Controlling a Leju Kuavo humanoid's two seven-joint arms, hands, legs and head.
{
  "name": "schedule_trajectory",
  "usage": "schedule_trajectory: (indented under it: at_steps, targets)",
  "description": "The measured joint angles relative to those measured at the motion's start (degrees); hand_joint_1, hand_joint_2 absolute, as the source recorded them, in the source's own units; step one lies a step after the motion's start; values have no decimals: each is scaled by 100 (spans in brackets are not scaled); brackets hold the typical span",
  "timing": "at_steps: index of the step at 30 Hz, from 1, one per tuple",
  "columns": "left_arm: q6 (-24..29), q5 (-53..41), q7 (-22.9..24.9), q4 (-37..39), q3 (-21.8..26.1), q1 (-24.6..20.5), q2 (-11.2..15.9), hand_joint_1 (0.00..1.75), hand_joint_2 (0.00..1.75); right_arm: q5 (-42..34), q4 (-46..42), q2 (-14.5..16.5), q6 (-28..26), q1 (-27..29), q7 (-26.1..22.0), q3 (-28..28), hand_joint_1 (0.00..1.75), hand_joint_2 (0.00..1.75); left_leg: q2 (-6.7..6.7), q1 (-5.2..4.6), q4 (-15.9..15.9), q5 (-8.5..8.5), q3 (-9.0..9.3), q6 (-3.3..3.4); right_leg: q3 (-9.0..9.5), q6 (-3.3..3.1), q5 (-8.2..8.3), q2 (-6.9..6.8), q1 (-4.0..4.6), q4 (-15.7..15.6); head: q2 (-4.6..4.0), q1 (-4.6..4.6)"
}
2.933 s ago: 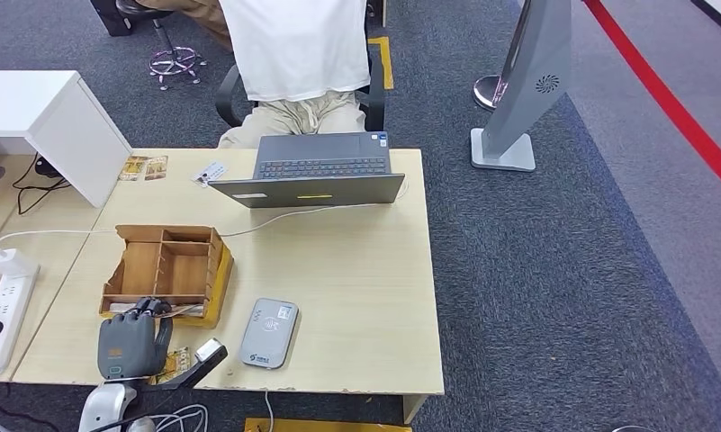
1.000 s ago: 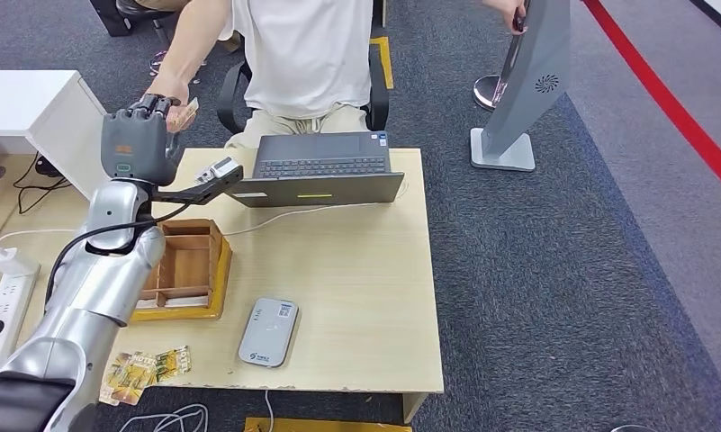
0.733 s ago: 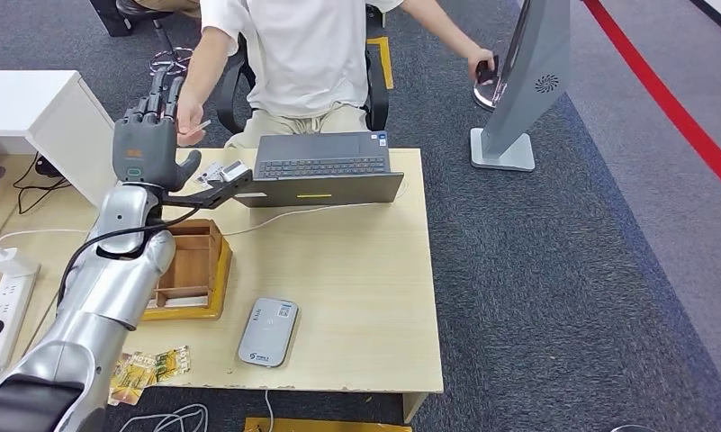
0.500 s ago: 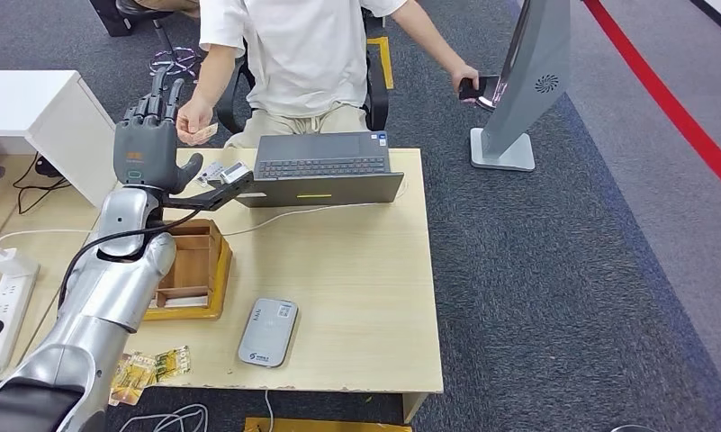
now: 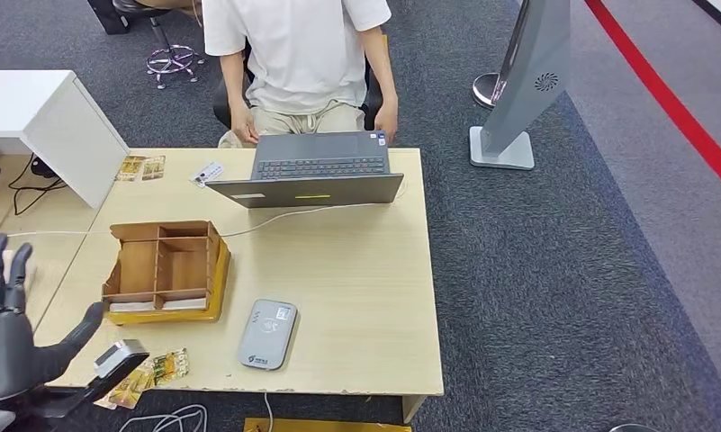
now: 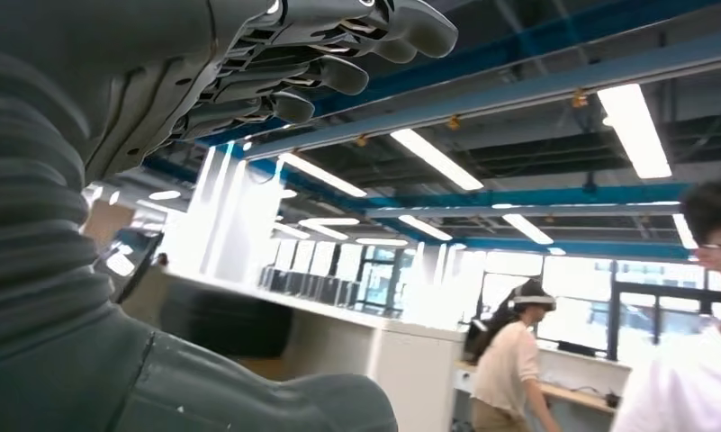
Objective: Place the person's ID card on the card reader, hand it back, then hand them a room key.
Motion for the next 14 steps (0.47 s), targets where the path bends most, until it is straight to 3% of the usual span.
schedule_trajectory:
  at_steps: [3, 5, 8, 10, 12, 14]
  targets:
    - [-932, 895, -883, -33, 1185, 159, -466, 0, 175, -37, 1, 0, -75, 1, -61, -62, 0, 175, -7, 0, 0, 0, -3, 2, 4, 3, -2, -10, 0, 0, 0, 2]
    - [-2014, 1652, -1189, 158, 2088, 19, -865, 0, 175, -83, 2, 1, -125, 1, -119, -110, 0, 175, -8, -1, 0, 0, -2, 2, 7, 4, -1, -11, -1, 0, -1, 3]
    - [-3958, 2821, -1131, 919, 3502, -402, -1375, 0, 175, -152, 2, 2, -152, 5, -256, -203, 0, 175, -5, -1, 0, 0, 4, 1, 11, 2, 1, -9, -2, 0, -2, 2]
    - [-4822, 3363, -923, 1665, 4385, -681, -1607, 0, 175, -170, 2, 2, -155, 10, -320, -257, 0, 175, -4, 0, 0, 0, 7, 1, 13, -1, 3, -8, -1, 0, -1, -1]
    - [-5193, 3726, -606, 2633, 5259, -954, -1789, 0, 175, -151, 3, 2, -170, 16, -318, -300, 0, 175, -4, -1, -1, 0, 9, 1, 14, -1, 2, -8, -2, 0, -2, -4]
    - [-5168, 3868, -437, 3424, 5858, -1125, -1913, 0, 175, -120, 7, 3, -181, 19, -279, -312, 0, 175, -5, -2, -1, -2, 11, 3, 14, 0, 1, -8, -3, 0, -1, -9]
